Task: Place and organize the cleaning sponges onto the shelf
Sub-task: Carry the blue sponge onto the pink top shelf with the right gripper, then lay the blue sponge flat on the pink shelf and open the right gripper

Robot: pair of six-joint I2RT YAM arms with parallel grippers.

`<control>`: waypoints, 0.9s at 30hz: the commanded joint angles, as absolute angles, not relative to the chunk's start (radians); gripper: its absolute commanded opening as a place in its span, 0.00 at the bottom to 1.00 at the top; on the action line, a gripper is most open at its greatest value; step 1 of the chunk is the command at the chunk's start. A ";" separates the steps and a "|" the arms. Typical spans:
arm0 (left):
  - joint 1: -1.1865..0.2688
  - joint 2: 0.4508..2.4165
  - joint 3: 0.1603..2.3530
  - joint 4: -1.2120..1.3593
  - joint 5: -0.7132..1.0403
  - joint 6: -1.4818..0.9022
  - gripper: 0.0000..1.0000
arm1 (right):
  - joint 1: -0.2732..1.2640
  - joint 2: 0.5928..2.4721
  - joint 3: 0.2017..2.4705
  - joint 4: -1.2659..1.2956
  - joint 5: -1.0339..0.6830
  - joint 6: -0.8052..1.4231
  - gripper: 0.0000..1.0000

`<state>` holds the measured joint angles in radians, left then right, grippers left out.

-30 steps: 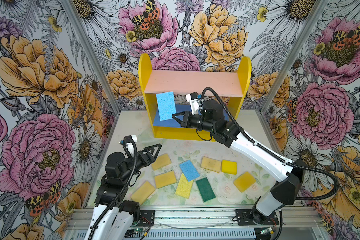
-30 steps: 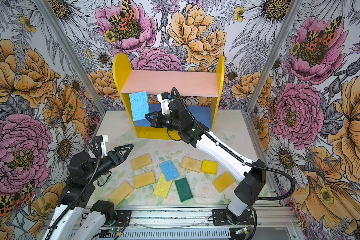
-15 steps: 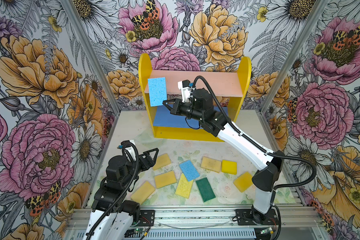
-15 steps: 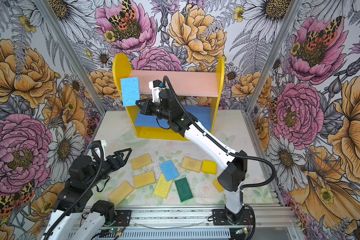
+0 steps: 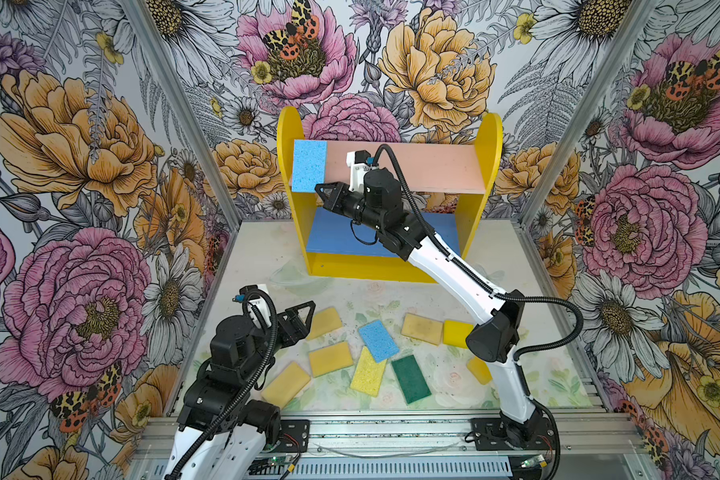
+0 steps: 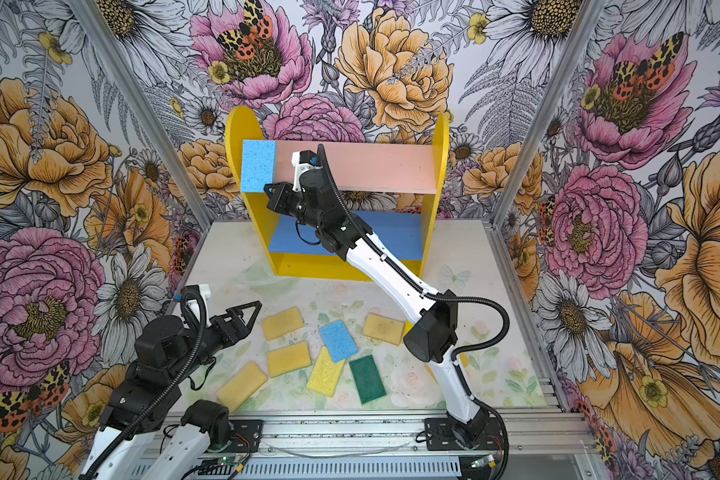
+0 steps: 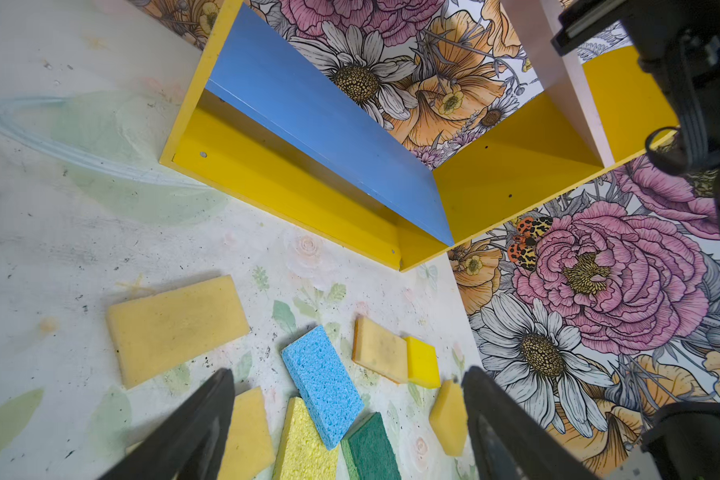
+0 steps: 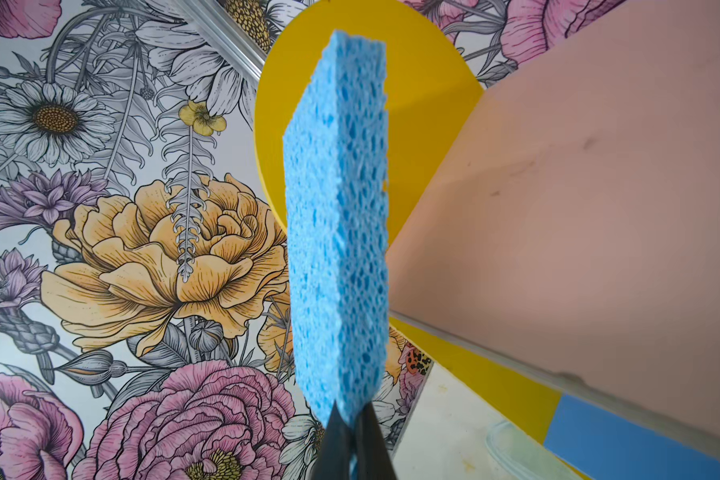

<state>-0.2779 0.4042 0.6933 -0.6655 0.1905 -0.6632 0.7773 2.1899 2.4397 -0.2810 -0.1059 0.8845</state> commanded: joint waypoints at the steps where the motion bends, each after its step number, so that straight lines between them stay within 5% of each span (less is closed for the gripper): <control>1: -0.287 0.388 0.725 -0.694 0.164 -0.638 0.88 | 0.764 2.229 2.508 -0.302 -0.030 0.914 0.03; 15: -0.298 0.395 0.744 -0.705 0.147 -0.618 0.89 | 0.735 2.328 2.633 -0.308 -0.010 0.951 0.05; 24: -0.298 0.393 0.754 -0.714 0.149 -0.620 0.90 | 0.724 2.367 2.692 -0.314 -0.023 0.977 0.16; 27: -0.300 0.387 0.754 -0.717 0.148 -0.623 0.90 | 0.723 2.367 2.691 -0.319 -0.028 0.979 0.30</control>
<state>-0.2924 0.3988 0.7322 -0.7078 0.1677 -0.6434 0.7315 2.3386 2.6606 -0.3019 -0.0326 0.9730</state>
